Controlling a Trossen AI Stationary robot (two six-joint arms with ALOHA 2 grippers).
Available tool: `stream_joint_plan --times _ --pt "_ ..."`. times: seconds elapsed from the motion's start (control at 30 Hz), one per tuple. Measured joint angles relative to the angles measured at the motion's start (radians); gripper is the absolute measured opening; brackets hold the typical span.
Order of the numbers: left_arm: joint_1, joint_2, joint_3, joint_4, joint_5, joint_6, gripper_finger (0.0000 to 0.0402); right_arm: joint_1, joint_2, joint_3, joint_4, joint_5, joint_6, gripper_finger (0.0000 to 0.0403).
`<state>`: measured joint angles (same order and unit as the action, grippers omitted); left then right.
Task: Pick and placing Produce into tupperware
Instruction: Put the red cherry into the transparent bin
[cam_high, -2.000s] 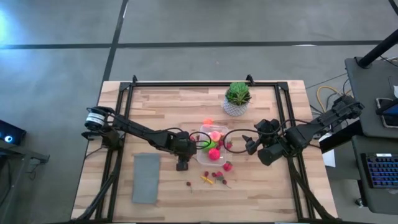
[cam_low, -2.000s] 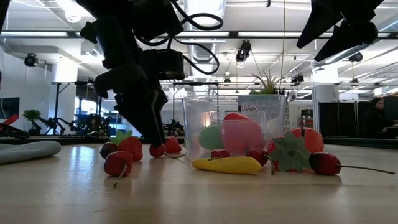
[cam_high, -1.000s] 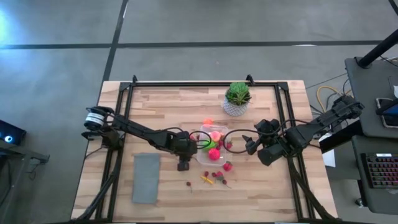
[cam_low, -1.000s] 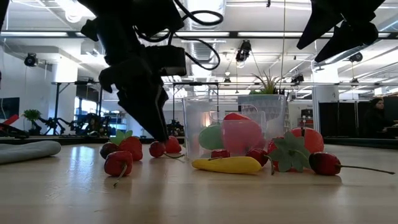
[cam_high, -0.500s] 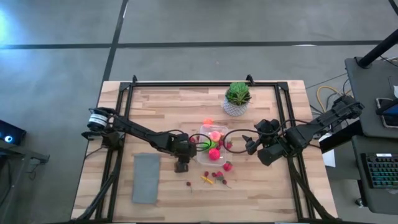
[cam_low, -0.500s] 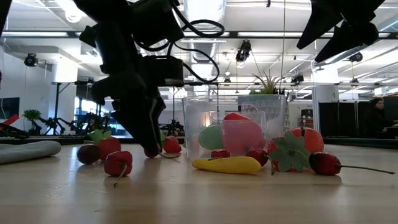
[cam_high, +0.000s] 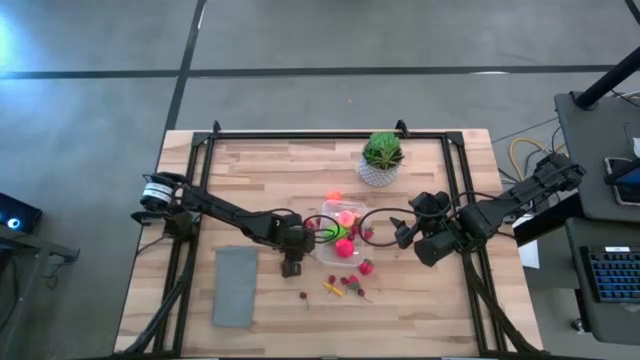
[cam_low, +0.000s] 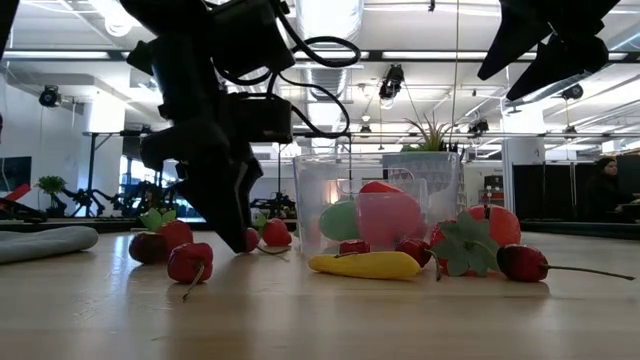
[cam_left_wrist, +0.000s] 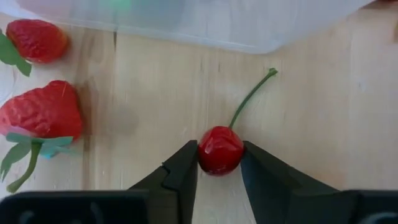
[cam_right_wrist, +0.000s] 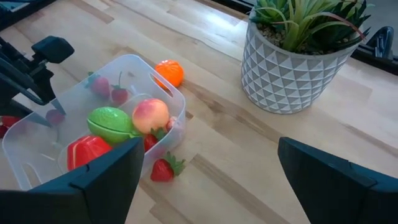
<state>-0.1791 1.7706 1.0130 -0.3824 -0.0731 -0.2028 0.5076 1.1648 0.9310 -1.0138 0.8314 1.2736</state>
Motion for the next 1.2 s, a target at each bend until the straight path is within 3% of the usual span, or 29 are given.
stream_joint_plan --times 0.17,0.43,0.7,0.83,0.97,1.2 --pt "0.000 0.000 0.003 0.007 -0.001 0.000 0.0064 0.000 0.000 0.000 0.000 0.000 -0.002 0.0361" --pt "0.001 -0.036 0.037 -0.015 -0.019 0.008 0.0072 0.000 0.000 0.000 0.000 0.000 -0.002 0.0361" --pt "0.001 -0.196 0.099 -0.107 -0.173 0.073 0.0074 0.000 0.000 0.000 0.000 -0.004 0.001 0.0361" --pt "0.015 -0.254 0.107 -0.009 -0.258 0.129 0.0074 0.000 0.000 0.000 0.001 -0.004 0.001 0.0361" --pt "0.054 -0.226 0.110 0.130 -0.188 0.157 0.0075 0.000 0.000 0.000 0.000 -0.004 0.001 0.0361" --pt "0.107 -0.065 0.150 0.136 -0.073 0.046 0.0080 0.000 0.000 0.000 0.001 -0.038 0.005 0.0361"
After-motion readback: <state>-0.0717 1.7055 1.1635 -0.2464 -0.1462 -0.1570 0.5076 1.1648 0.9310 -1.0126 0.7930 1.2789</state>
